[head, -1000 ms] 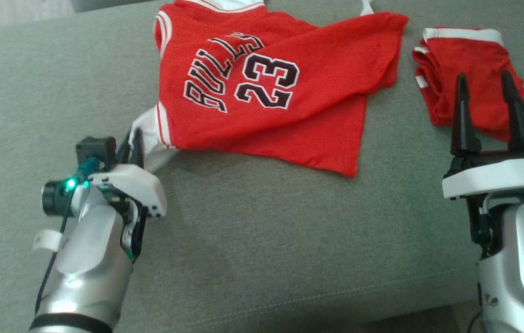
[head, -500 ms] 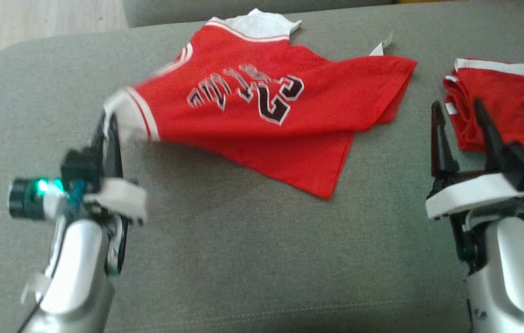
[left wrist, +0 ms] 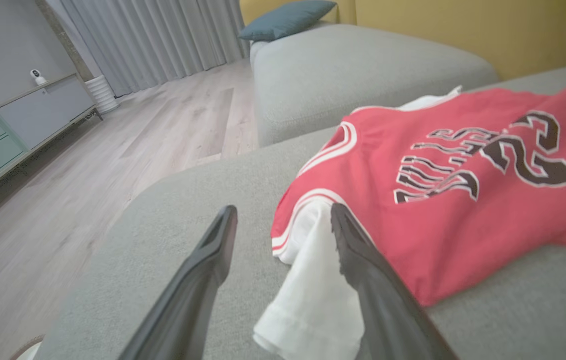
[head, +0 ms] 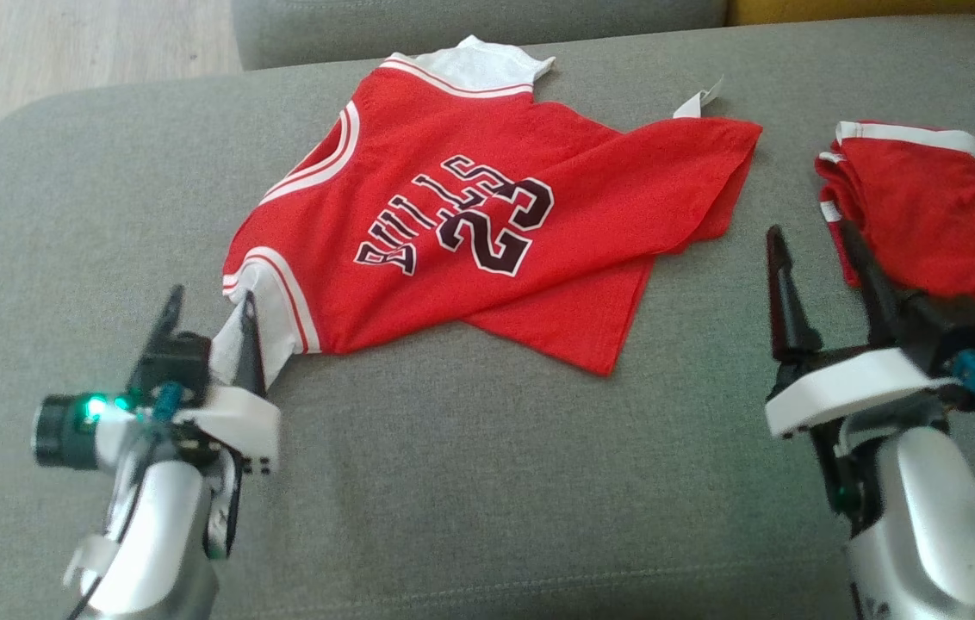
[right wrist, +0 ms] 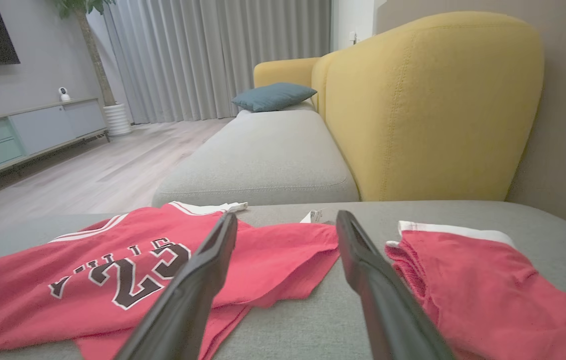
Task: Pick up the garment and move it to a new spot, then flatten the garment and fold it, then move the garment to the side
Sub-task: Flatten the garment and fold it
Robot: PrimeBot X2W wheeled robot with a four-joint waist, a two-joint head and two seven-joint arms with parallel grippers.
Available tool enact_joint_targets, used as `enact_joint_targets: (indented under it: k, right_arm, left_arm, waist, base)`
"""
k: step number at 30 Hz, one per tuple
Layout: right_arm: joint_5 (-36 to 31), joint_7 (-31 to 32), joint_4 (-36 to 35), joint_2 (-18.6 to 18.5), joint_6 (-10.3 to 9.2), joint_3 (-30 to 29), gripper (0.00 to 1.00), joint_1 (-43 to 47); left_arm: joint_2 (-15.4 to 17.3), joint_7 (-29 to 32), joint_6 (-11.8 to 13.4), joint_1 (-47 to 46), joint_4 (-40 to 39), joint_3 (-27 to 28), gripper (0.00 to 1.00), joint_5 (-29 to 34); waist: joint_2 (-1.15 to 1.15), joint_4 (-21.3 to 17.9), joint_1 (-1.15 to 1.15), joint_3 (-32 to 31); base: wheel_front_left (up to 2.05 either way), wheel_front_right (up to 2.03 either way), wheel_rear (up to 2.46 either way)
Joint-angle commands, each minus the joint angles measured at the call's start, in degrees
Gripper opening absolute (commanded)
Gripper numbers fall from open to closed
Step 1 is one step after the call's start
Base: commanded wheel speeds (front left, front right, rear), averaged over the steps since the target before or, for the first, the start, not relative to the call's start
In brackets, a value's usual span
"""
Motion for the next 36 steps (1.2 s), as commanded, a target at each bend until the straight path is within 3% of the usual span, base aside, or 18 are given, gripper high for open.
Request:
enact_joint_targets:
  k: [1, 9, 14, 36]
  right_arm:
    - [1.2, -0.3, -1.9, 0.1, 0.37, 2.4, 1.00, -0.1]
    - [4.7, -1.8, -1.2, 0.1, 0.37, 6.7, 1.00, 4.0]
    - [5.1, -3.3, 0.6, 0.1, 0.37, 6.9, 1.00, 5.0]
    - [8.1, 1.4, 15.8, 0.1, 0.37, 6.8, 1.00, -0.2]
  left_arm:
    - [1.2, -1.0, 1.0, -1.9, -3.0, 3.7, 1.00, -1.2]
    - [0.4, -1.2, 2.5, 3.1, -13.9, 7.8, 1.00, -4.2]
    - [-0.3, -1.2, 1.9, 7.6, -20.1, 8.3, 1.00, -4.2]
    - [-2.6, -1.2, -0.4, 8.7, -21.5, 8.7, 1.00, -3.1]
  waist:
    - [0.00, -0.1, 0.00, -0.2]
    - [0.00, -0.1, 0.00, -1.2]
    - [0.00, 1.8, 0.00, -1.6]
    - [0.00, 7.4, 0.00, -0.3]
  base:
    - [0.00, 0.00, 0.00]
    - [0.00, 0.00, 0.00]
    - [0.00, 0.00, 0.00]
    - [0.00, 0.00, 0.00]
